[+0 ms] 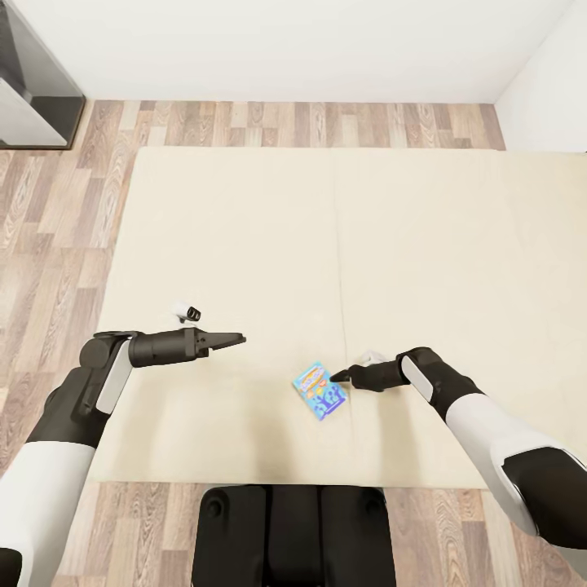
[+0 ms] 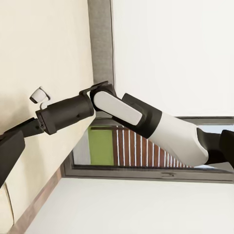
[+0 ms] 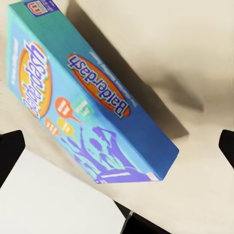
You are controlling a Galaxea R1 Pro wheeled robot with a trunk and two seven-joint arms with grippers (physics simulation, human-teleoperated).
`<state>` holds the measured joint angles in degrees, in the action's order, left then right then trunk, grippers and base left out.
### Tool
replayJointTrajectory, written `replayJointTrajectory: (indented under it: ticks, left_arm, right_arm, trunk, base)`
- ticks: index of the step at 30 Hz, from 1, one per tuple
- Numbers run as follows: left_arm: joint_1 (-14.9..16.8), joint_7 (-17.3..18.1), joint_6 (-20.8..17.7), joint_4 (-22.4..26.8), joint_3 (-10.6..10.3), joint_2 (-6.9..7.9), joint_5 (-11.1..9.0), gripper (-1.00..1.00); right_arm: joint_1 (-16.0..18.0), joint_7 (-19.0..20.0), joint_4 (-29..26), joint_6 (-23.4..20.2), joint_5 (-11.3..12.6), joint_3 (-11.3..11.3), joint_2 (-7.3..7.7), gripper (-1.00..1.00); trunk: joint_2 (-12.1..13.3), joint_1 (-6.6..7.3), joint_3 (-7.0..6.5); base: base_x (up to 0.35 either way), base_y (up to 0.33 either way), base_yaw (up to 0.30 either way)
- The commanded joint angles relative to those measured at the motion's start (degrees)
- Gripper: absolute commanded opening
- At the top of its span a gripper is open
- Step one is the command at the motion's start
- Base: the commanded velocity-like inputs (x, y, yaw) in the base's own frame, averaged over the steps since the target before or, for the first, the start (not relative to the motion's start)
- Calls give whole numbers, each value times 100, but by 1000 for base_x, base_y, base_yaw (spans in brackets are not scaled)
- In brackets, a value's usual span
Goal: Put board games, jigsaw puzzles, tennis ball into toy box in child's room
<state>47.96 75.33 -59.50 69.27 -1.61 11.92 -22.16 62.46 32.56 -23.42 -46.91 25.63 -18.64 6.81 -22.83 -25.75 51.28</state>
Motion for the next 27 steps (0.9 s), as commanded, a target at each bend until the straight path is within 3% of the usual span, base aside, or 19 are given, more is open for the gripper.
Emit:
replayJointTrajectory:
  ticks: [1, 27]
  left_arm:
    - [3, 8, -46, -1, -10, 6, -17, 100]
    - [3, 2, -44, -1, -15, 12, -8, 100]
  right_arm:
    - [3, 22, -5, -11, -5, -25, 5, 100]
    - [3, 26, -5, -11, -5, -27, 2, 100]
  trunk:
    - [-9, -3, 6]
    - [-9, -3, 6]
  base:
    - [0, 109, 0]
    - [0, 61, 0]
